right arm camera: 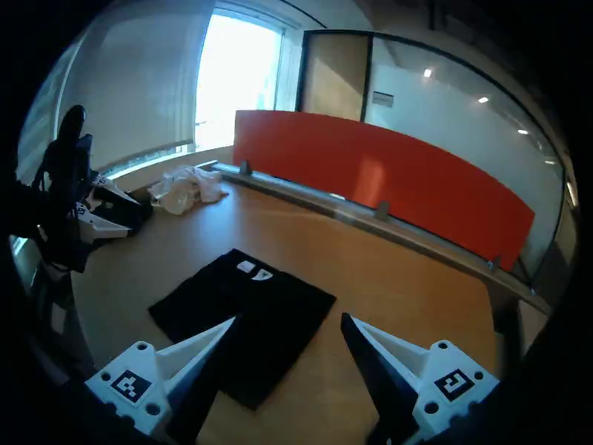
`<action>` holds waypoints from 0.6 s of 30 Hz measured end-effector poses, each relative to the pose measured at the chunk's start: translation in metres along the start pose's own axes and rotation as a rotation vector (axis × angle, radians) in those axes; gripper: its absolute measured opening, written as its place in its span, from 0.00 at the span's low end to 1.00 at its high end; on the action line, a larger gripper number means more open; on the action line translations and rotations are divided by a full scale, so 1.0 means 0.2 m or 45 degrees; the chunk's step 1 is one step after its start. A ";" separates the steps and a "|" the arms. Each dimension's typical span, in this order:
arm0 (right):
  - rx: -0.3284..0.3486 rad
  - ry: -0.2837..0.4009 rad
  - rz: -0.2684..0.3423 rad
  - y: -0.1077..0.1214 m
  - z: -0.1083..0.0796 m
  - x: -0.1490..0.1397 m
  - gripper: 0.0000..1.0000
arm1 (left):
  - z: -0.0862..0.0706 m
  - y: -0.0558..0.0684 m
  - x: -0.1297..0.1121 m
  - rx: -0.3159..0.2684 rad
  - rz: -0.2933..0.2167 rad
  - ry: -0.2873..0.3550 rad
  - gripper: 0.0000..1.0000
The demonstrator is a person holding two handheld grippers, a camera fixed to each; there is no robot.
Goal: Fold towel
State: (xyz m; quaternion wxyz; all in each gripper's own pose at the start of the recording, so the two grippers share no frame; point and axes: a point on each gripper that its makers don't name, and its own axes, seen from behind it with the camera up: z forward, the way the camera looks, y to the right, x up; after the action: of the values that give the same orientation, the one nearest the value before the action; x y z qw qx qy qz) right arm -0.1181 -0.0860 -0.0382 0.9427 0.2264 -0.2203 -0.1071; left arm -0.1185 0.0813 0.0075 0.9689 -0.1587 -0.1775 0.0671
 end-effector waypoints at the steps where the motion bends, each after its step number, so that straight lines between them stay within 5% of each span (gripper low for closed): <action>1: 0.003 -0.005 0.002 -0.01 0.01 -0.02 1.00 | 0.01 0.01 -0.02 -0.001 0.002 -0.009 0.94; 18: 0.043 -0.126 -0.012 -0.13 0.17 -0.39 1.00 | 0.14 0.09 -0.40 -0.065 0.007 -0.158 0.94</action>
State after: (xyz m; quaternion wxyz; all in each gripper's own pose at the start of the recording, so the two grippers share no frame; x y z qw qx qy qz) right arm -0.2053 -0.0976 -0.0515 0.9263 0.2377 -0.2672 -0.1188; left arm -0.2040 0.0922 0.0010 0.9515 -0.1794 -0.2384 0.0749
